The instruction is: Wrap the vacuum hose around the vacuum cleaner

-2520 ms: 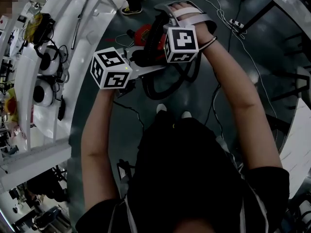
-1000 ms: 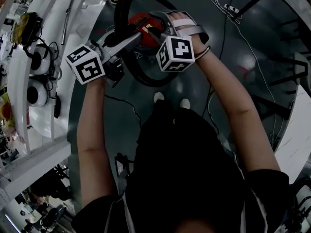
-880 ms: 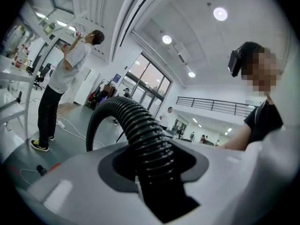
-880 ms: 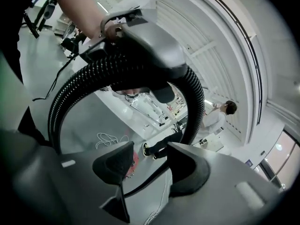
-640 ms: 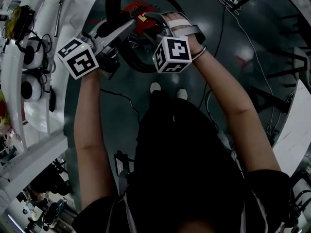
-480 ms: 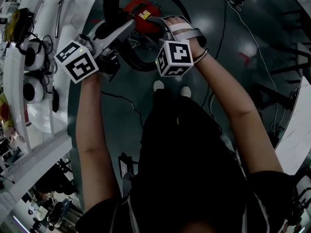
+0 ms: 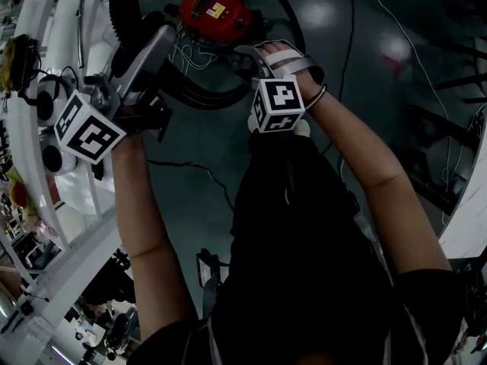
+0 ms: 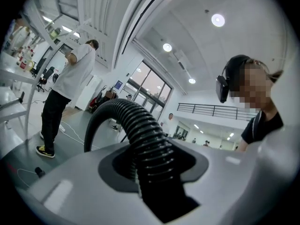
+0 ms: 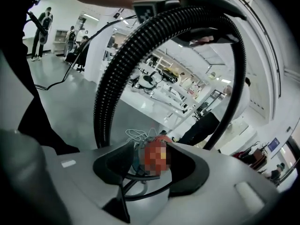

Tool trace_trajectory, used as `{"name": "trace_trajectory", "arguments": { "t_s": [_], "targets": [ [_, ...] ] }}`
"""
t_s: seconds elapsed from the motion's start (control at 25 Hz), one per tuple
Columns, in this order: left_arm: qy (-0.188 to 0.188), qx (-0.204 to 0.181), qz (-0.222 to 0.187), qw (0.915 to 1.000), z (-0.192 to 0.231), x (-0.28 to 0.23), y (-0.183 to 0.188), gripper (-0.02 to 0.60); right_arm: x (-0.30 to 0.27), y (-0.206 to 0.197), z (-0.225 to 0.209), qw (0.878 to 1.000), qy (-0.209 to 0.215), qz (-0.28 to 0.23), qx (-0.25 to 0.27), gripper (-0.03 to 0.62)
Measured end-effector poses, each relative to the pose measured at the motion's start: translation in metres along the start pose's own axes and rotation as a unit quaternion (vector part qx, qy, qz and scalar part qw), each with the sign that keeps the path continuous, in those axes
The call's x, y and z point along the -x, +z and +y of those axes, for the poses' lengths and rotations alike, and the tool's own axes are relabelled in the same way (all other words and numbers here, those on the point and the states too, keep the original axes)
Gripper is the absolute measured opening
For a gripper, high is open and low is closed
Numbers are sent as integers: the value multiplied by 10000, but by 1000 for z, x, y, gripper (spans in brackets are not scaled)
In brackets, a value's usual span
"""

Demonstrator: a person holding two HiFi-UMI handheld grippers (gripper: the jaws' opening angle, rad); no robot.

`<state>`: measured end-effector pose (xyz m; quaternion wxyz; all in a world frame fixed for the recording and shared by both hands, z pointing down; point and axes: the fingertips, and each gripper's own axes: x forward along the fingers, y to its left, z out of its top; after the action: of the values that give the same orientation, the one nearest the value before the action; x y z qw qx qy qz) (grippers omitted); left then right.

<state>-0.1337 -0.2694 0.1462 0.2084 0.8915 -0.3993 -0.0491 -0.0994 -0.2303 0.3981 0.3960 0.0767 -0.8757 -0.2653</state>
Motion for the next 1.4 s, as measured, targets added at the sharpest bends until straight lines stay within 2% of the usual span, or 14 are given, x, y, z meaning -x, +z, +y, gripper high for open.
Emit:
{"name": "trace_trajectory", "arguments": {
  "t_s": [0.28,0.68,0.88,1.08,1.4],
  "targets": [
    [-39,-40,-175,9998,3,-2,7,183,-28,-21,44,9988,426,-5,-236,219],
    [60,-69,-376,9992,15,0,11,184,-63,-46,80,9961,824,6,-315,229],
    [131,-144,-361,9992,27,1,3,184,-80,-64,108,9932,1111,90,-325,235],
    [115,-50,-361,9993,33,4,-3,184,-103,-77,132,9899,1322,129,-493,236],
    [79,74,-103,9999,46,4,-18,184,-133,-76,151,9855,1576,102,-625,239]
  ]
}}
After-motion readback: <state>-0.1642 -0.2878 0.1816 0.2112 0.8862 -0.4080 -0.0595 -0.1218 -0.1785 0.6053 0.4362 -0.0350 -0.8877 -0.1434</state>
